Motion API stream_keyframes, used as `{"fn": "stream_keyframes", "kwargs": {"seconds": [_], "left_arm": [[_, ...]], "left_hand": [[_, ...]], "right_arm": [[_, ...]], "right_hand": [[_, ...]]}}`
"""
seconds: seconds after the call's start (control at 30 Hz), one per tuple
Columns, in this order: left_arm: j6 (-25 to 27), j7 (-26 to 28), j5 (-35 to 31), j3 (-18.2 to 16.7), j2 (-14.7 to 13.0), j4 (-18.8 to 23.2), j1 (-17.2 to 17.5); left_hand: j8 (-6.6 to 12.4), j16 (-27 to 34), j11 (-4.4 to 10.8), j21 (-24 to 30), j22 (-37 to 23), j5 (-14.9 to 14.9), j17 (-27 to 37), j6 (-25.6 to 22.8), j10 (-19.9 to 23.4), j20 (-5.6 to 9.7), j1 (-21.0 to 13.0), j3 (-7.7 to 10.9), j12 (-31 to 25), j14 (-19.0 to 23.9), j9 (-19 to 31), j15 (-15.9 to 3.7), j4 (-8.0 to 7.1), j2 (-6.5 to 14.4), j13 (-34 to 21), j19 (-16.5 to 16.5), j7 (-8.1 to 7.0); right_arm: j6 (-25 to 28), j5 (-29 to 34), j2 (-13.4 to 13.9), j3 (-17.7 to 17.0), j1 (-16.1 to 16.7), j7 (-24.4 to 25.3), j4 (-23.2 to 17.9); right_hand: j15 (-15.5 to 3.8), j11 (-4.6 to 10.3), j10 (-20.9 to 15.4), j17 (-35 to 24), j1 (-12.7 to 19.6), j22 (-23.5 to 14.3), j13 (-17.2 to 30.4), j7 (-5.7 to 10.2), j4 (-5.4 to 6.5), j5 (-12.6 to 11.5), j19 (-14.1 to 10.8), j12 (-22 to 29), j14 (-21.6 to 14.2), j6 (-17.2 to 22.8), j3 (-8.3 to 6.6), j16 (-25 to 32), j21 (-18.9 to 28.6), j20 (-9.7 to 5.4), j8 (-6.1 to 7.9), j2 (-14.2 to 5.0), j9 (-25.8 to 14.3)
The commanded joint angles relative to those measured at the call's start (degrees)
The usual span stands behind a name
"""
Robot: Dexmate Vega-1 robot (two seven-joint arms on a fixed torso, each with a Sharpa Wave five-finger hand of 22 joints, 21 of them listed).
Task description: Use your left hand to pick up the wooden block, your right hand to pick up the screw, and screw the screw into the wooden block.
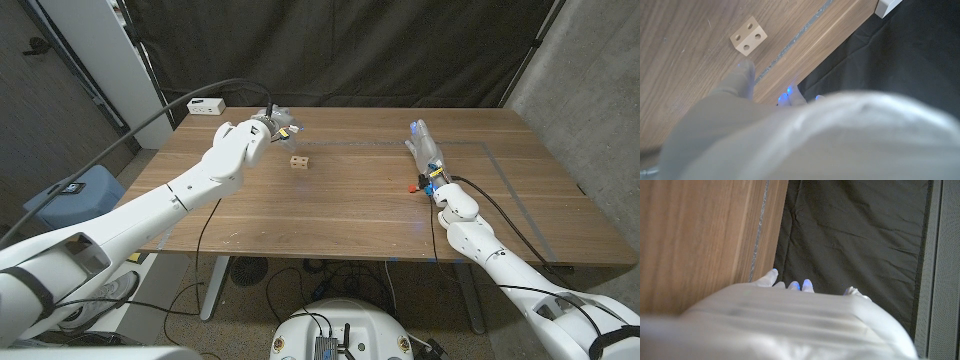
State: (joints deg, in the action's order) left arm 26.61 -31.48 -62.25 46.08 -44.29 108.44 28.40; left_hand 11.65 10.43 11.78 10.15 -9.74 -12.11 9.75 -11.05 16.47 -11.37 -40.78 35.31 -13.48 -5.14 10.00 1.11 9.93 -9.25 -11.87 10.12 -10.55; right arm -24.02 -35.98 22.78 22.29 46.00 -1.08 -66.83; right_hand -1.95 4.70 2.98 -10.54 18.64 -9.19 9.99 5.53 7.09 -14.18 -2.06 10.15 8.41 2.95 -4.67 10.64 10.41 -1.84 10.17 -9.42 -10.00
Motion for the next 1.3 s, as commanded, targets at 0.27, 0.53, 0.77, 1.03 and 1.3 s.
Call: {"fn": "stream_keyframes", "kwargs": {"seconds": [0.27,0.53,0.77,1.03,1.3], "left_arm": [[-0.70,-1.78,-3.07,0.07,2.53,-3.90,-0.15],[-1.16,-1.71,-1.14,0.09,3.33,-5.98,-0.48],[-1.79,-3.81,1.99,0.57,4.14,-8.09,-2.31],[-1.68,-3.70,3.85,1.63,4.70,-9.43,-3.59],[-1.76,-1.10,4.60,2.48,4.46,-10.04,-3.76]], "left_hand": [[-0.39,0.05,-0.01,-0.13,-0.20,-0.37,0.12,1.08,0.45,-0.84,-1.39,-0.97,-0.11,-1.03,0.27,0.45,-0.11,0.16,-0.45,7.38,0.07],[-0.20,0.29,0.03,0.11,-0.22,-0.36,0.13,0.58,0.51,-0.79,-1.55,-1.33,-0.11,-0.66,0.28,0.18,-0.31,0.23,-0.57,7.51,1.12],[-0.16,0.40,0.19,0.31,-0.24,-0.37,0.12,0.18,1.01,-0.76,-1.36,-1.75,-0.28,-0.42,0.28,0.02,-0.52,0.12,-0.66,7.38,1.75],[-0.19,0.32,0.31,0.37,-0.24,-0.38,0.12,0.05,1.08,-0.78,-1.26,-1.99,-0.29,-0.65,0.28,0.19,-0.64,0.14,-0.72,7.42,1.78],[-0.17,0.54,0.38,0.53,-0.25,-0.40,0.12,-0.07,1.31,-0.70,-1.66,-2.05,-0.35,-0.11,0.29,0.15,-0.59,0.43,-0.78,7.19,1.82]], "right_arm": [[1.16,0.28,0.48,0.30,1.02,0.85,-1.61],[1.82,0.37,0.79,0.38,1.55,1.33,-2.53],[2.12,0.47,0.68,0.67,1.33,1.18,-2.43],[2.15,0.52,0.38,0.86,1.13,1.15,-1.85],[2.00,0.54,0.10,0.99,1.10,1.10,-1.40]], "right_hand": [[0.14,0.01,0.02,-0.11,-0.16,-0.34,0.12,0.37,0.02,0.05,-0.49,0.37,0.64,-0.33,-0.38,0.30,0.24,-0.98,0.33,0.35,-0.12],[0.35,0.04,0.06,-0.12,-0.20,-0.34,0.12,0.35,-0.01,0.08,-0.40,0.36,0.68,-0.33,-0.45,0.30,0.21,-0.87,0.34,0.38,-0.12],[0.34,0.00,0.11,-0.12,-0.22,-0.34,0.13,0.43,-0.05,0.12,-0.36,0.35,0.70,-0.31,-0.51,0.30,0.20,-0.86,0.35,0.41,-0.12],[0.38,-0.08,0.10,-0.11,-0.25,-0.34,0.13,0.45,-0.12,0.17,-0.35,0.36,0.72,-0.35,-0.61,0.30,0.21,-0.85,0.34,0.47,-0.13],[0.38,-0.18,0.16,-0.11,-0.28,-0.34,0.13,0.48,-0.19,0.23,-0.34,0.35,0.74,-0.39,-0.71,0.31,0.21,-0.80,0.34,0.51,-0.13]]}}
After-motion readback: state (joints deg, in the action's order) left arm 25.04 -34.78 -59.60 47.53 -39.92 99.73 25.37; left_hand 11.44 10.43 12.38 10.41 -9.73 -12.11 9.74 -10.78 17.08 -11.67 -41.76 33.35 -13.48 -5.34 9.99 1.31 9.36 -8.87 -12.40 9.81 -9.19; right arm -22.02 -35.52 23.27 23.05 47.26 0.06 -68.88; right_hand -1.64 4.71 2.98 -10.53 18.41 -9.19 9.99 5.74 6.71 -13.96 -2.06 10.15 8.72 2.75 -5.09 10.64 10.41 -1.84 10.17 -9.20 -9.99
